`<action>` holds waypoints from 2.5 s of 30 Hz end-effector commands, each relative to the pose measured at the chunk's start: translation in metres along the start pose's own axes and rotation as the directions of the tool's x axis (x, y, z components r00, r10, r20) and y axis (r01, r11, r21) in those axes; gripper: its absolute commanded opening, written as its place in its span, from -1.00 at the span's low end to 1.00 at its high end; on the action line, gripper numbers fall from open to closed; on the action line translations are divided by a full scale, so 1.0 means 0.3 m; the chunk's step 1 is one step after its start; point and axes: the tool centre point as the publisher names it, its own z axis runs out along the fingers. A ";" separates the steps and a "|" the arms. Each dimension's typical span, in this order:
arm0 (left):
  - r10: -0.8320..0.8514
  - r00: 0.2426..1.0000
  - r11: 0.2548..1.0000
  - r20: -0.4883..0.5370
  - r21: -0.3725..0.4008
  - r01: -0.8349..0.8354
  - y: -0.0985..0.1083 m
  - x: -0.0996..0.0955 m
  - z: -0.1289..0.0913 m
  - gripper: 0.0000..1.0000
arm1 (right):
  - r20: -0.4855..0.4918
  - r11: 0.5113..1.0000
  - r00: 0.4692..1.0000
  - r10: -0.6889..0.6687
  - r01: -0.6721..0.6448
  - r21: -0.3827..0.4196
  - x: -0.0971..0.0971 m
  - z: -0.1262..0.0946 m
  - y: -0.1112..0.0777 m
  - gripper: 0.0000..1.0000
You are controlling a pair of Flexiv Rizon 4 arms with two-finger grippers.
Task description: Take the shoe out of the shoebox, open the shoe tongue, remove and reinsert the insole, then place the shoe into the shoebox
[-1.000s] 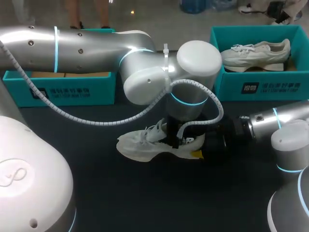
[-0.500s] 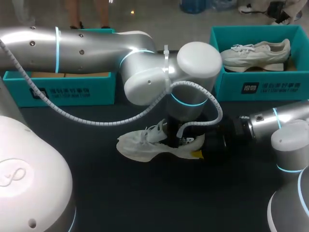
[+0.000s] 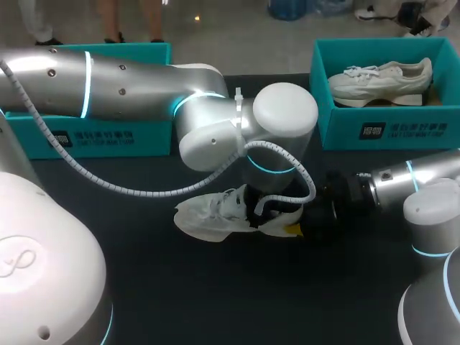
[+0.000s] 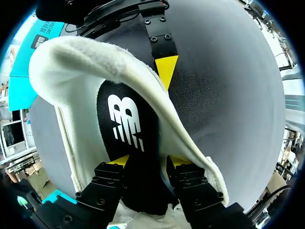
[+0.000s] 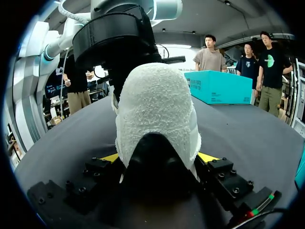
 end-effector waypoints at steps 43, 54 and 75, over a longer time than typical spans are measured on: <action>-0.119 0.990 0.978 0.074 0.181 0.104 0.111 -0.018 -0.247 -1.00 | 0.002 1.000 1.000 0.002 -0.002 0.001 -0.001 0.007 -0.009 -1.00; -0.174 0.983 0.958 0.059 0.243 0.155 0.129 -0.022 -0.315 -1.00 | 0.002 1.000 1.000 0.002 -0.002 0.001 -0.001 0.007 -0.009 -1.00; -0.185 0.982 0.967 0.039 0.186 0.175 -0.023 0.010 -0.280 -0.72 | 0.002 1.000 1.000 0.002 -0.002 0.001 -0.001 0.007 -0.009 -1.00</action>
